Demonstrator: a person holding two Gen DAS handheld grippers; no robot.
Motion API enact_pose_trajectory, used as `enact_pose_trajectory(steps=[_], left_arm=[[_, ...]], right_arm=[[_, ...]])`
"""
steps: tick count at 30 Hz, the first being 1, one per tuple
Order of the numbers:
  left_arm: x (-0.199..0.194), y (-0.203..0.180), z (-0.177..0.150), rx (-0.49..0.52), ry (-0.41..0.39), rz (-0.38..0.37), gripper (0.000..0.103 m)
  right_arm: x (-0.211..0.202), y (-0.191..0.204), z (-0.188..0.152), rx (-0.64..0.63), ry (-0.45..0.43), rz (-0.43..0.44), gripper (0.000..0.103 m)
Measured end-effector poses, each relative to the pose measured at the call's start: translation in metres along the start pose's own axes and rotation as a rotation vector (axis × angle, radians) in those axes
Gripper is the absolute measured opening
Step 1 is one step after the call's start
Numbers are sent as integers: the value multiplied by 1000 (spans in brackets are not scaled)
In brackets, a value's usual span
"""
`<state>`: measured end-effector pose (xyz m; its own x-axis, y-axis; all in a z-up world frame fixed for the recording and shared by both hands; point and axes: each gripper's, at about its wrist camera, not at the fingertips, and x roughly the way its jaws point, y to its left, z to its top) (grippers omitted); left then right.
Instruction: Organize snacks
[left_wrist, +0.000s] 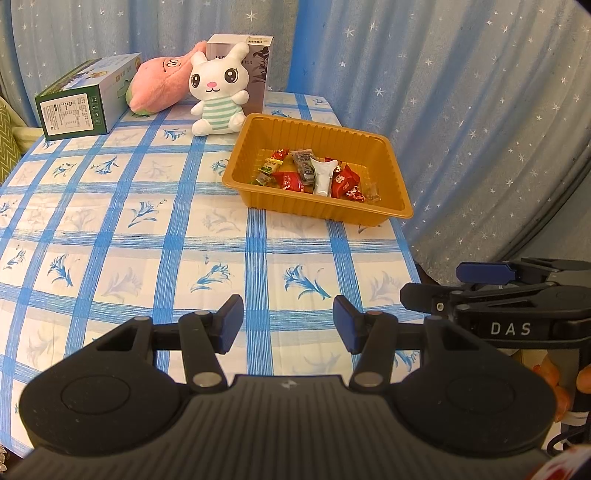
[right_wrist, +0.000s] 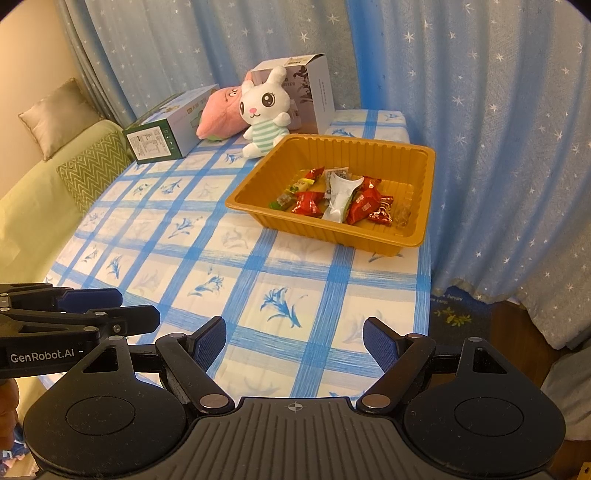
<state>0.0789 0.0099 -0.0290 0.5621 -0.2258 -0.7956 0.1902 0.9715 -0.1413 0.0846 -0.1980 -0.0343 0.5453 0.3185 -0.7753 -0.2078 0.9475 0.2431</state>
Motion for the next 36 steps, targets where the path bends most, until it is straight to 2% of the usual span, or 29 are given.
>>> enact_pose_trajectory(steps=[31,36], left_arm=[[1,1,1,0,-2,0,51],[2,0,9,4,-13,-5,51]], right_arm=[[3,-2,2,1,0,1,81],[4,-3,2,1,0,2,81]])
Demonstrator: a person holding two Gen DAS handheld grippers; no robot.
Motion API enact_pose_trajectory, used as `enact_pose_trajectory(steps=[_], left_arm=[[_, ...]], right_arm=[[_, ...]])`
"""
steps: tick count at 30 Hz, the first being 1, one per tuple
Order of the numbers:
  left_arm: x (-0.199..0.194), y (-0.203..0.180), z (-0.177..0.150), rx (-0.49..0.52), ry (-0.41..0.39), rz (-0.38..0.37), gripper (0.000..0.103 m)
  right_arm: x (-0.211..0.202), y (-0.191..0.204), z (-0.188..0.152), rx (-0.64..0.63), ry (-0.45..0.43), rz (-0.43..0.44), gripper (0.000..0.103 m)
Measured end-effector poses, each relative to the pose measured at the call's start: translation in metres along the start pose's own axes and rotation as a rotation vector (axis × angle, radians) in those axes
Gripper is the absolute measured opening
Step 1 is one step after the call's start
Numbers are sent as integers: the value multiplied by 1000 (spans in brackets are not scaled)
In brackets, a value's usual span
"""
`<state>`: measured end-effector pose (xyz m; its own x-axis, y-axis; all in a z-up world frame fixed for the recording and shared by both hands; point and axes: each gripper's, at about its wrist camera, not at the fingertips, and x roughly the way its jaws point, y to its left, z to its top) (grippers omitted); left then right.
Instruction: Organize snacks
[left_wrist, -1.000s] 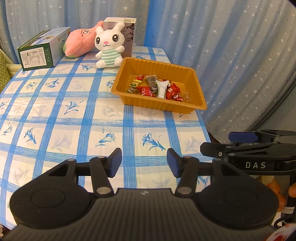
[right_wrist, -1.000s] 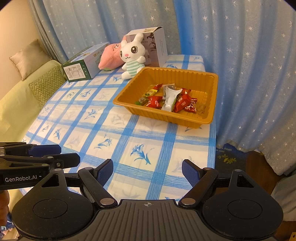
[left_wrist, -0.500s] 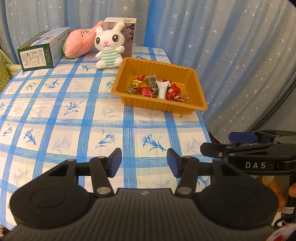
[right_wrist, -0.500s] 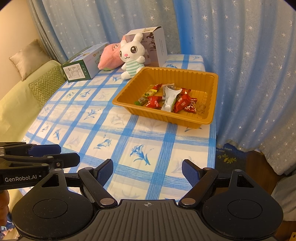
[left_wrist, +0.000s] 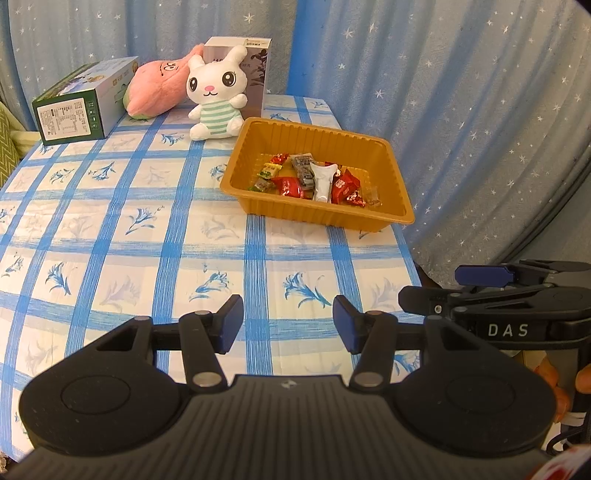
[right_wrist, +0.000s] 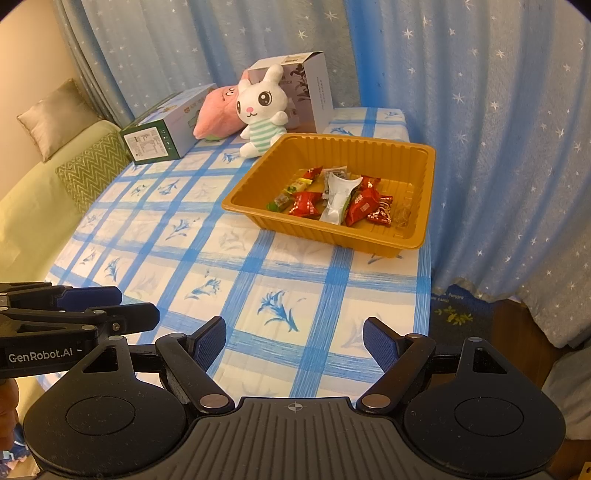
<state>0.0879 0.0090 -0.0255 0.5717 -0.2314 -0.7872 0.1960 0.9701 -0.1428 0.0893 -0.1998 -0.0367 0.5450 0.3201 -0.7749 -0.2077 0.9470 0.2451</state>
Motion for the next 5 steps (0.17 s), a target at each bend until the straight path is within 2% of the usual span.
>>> enact_pose_trajectory(steps=[5], left_arm=[[7,2,2,-2,-2,12,52]], right_arm=[[1,0,0,1,1,3,81]])
